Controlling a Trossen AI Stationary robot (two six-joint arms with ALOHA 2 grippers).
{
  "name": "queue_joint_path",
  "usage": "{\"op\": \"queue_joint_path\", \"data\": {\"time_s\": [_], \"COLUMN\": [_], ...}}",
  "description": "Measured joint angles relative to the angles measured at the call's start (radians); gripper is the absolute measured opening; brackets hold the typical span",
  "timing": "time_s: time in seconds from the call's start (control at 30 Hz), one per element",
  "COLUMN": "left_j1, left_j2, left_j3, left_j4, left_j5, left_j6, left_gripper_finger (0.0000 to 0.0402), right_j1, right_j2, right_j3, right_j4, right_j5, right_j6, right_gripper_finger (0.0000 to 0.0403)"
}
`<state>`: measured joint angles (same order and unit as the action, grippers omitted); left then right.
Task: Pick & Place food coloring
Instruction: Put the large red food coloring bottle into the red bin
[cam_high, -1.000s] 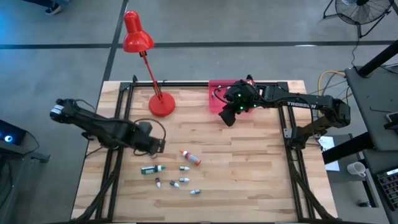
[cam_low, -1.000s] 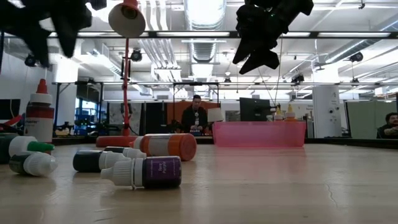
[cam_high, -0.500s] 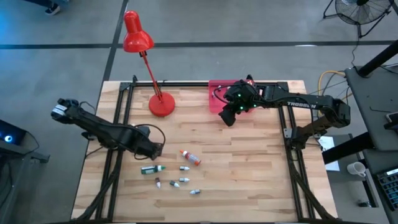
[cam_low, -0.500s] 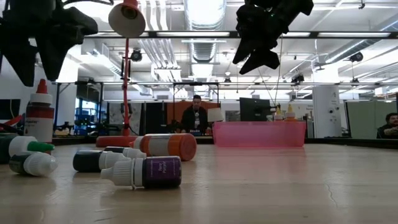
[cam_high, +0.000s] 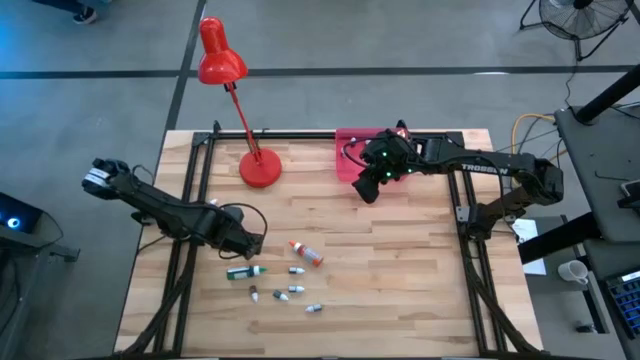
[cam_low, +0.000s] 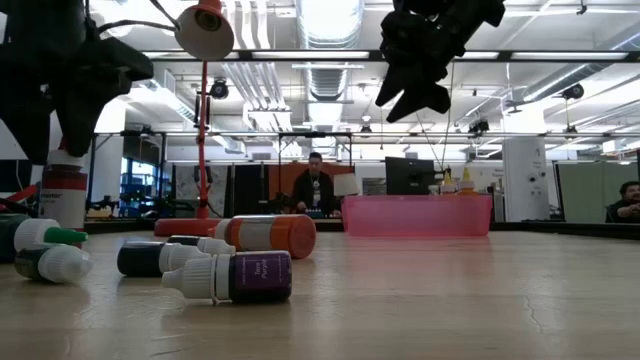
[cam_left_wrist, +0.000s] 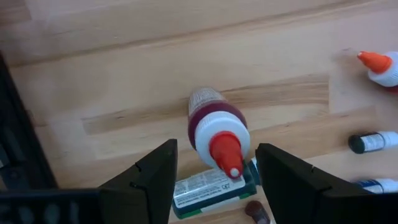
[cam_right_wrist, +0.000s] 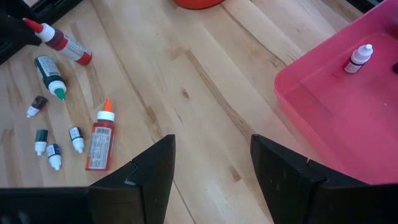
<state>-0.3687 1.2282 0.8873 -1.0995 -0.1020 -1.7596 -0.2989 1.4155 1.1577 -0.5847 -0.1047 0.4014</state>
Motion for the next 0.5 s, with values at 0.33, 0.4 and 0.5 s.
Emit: {"op": "queue_joint_path", "data": {"time_s": [0.33,0.4,0.5], "left_j1": [0.002,0.002,0.002], "left_j2": [0.0,0.0,0.0], "left_j3": [-0.024,-0.024,-0.024], "left_j4": [0.028,0.03,0.031], "left_j5": [-0.011,-0.03,-0.039], "left_j6": [0.0,0.0,0.004], "left_gripper_finger": [0.0158,0.014,0.0118], "right_j1": [0.0,0.0,0.0], "right_j2": [0.0,0.0,0.0], "right_j3": [-0.001,-0.001,-0.001], "right_j4": [0.0,-0.001,-0.001], "right_j5": [0.0,0.001,0.001], "right_j6": [0.0,0.0,0.0], "right_gripper_finger": [0.0201,0.0201,0.0201]}}
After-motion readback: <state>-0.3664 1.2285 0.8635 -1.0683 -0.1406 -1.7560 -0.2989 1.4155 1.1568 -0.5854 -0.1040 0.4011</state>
